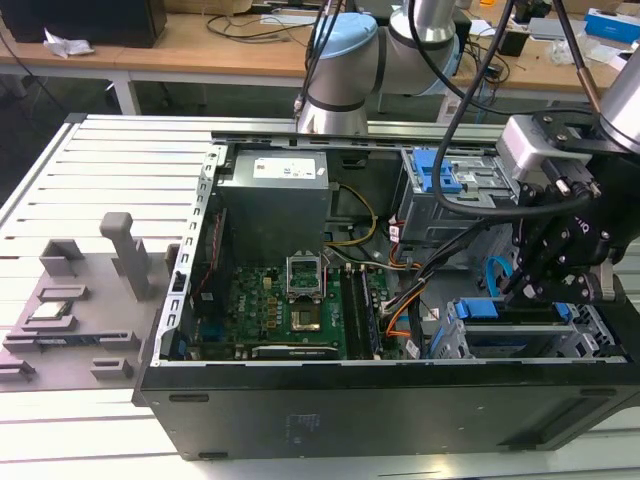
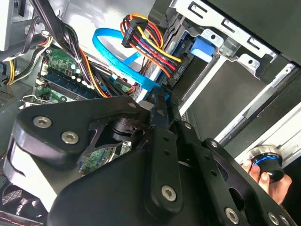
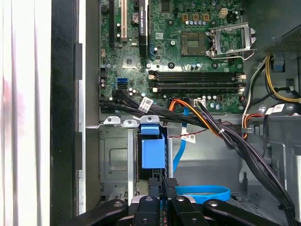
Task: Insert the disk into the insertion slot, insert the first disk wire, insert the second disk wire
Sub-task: 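Insert the second disk wire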
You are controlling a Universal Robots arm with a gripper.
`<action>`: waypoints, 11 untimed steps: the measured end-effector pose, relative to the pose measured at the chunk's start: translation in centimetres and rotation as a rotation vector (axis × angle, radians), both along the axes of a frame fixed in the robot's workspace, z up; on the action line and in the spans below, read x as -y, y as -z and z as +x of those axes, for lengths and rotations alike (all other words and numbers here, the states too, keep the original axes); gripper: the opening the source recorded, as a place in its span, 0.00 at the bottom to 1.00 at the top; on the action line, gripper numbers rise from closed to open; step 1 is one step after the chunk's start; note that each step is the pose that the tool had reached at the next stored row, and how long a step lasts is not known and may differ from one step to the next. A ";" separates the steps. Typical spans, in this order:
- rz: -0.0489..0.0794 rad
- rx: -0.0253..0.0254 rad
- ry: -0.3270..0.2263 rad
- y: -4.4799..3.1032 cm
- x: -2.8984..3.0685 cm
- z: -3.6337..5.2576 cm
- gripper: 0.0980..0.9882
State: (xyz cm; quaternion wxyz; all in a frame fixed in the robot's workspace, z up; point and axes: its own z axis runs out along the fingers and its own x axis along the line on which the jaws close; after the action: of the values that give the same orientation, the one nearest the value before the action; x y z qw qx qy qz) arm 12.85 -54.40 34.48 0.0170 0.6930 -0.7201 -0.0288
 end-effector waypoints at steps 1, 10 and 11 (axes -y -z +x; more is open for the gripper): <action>0.000 0.0000 -0.001 0.01 -0.02 0.06 0.07; 0.007 -0.0001 -0.005 0.01 -0.07 0.14 0.07; 0.007 0.0000 -0.005 0.02 -0.07 0.15 0.07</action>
State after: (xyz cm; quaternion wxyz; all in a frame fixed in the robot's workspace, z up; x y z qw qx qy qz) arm 13.00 -54.33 34.46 0.0147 0.6947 -0.7185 -0.0312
